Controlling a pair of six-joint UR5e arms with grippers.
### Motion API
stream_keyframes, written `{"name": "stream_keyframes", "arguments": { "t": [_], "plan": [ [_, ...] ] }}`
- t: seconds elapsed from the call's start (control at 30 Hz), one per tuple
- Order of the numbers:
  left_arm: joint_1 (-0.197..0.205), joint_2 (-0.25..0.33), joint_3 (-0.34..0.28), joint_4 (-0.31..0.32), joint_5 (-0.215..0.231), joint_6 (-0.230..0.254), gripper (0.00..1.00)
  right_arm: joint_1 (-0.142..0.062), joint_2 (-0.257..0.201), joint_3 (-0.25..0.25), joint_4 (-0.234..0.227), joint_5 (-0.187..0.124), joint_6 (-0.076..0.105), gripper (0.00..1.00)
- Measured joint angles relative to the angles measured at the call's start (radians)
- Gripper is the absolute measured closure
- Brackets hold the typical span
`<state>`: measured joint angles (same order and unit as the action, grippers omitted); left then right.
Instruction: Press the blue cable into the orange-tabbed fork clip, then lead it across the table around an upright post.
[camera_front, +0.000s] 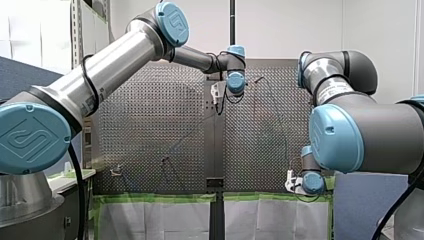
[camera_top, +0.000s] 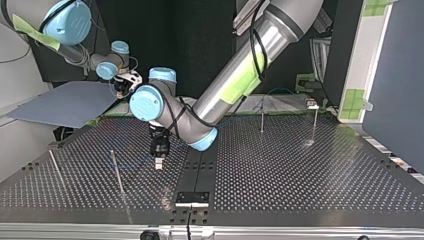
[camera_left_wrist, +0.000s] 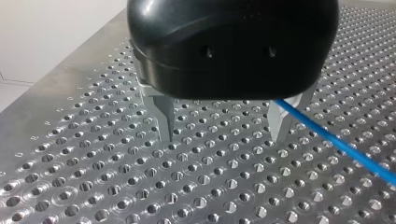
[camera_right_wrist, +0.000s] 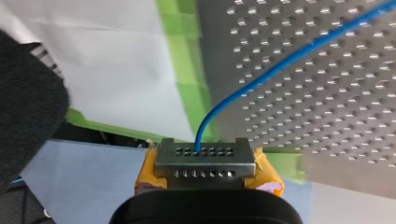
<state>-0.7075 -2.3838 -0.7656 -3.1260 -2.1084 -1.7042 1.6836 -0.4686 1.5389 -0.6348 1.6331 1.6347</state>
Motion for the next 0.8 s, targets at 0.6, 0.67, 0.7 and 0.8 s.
{"name": "stream_keyframes", "arguments": {
  "t": [0.6, 0.67, 0.7, 0.8],
  "plan": [
    [-0.003, 0.0, 0.0, -0.004, -0.001, 0.0, 0.0, -0.013, 0.109, -0.025, -0.022, 0.005, 0.023, 1.0],
    [-0.003, 0.0, 0.0, -0.004, -0.001, 0.0, 0.0, -0.015, 0.111, -0.026, -0.024, 0.005, 0.025, 1.0],
    [-0.003, 0.0, 0.0, -0.005, -0.001, 0.0, 0.0, -0.017, 0.111, -0.027, -0.025, 0.005, 0.027, 1.0],
    [-0.004, 0.0, 0.0, -0.005, -0.001, -0.002, 0.0, -0.021, 0.113, -0.031, -0.027, 0.005, 0.029, 1.0]
  ]
}}
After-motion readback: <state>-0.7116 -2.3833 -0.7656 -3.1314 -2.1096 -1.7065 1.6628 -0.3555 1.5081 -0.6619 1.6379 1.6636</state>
